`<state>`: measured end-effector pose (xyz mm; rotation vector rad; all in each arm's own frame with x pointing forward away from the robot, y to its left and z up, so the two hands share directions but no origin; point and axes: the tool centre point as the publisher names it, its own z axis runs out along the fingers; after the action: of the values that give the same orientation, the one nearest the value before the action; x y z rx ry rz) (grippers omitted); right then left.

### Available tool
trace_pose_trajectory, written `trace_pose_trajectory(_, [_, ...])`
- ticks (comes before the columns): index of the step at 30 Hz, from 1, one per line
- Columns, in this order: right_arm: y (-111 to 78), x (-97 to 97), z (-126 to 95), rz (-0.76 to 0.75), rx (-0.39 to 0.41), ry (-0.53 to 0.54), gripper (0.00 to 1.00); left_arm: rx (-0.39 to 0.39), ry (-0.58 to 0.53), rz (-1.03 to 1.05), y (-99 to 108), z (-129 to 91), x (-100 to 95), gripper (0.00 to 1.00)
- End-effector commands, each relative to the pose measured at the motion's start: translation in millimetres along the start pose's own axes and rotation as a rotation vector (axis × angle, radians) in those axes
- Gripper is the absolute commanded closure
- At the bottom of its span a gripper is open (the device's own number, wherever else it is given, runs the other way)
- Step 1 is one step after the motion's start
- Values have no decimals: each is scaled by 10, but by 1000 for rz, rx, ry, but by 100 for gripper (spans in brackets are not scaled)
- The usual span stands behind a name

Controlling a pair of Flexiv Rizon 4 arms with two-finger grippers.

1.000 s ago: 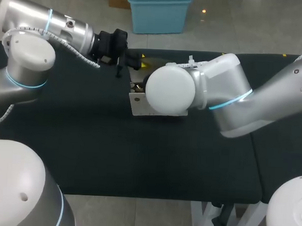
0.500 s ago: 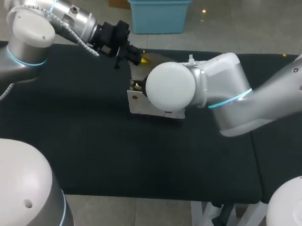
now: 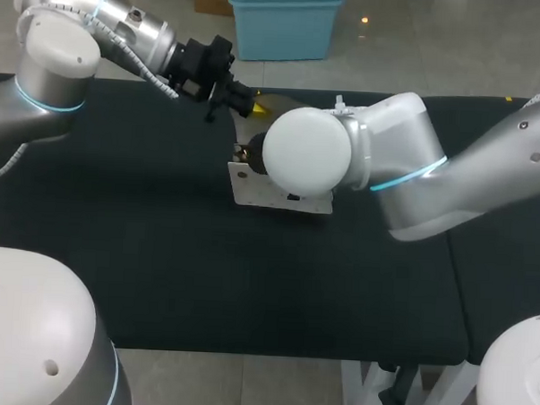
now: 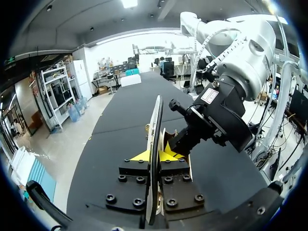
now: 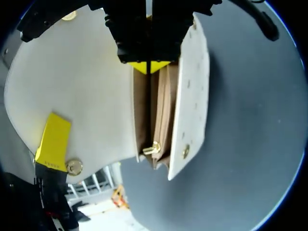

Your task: Pick up the bag, open it, inspect its contents, close it, and place it on the opposite side

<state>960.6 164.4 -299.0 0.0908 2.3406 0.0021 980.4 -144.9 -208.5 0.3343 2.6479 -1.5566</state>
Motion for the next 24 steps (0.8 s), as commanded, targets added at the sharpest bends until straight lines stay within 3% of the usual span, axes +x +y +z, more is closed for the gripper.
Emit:
trace_pose_trajectory(1, [-29,44,120,3,29,22,100,8,-4,5,-6,-35,12,100])
trace_pose_trajectory(11, [-327,132,265,35,108,70,100,17,-11,26,4,-85,32,100])
trace_pose_trajectory(20, [-347,255,263,21,104,109,100,15,-6,80,4,-63,78,100])
trace_pose_trajectory(21, [-353,265,253,22,104,111,94,14,-7,82,6,-64,85,100])
trace_pose_trajectory(23, [-368,289,232,24,104,114,59,13,-8,89,14,-65,93,100])
trace_pose_trajectory(24, [-377,297,224,31,102,118,28,14,-8,90,19,-67,95,100])
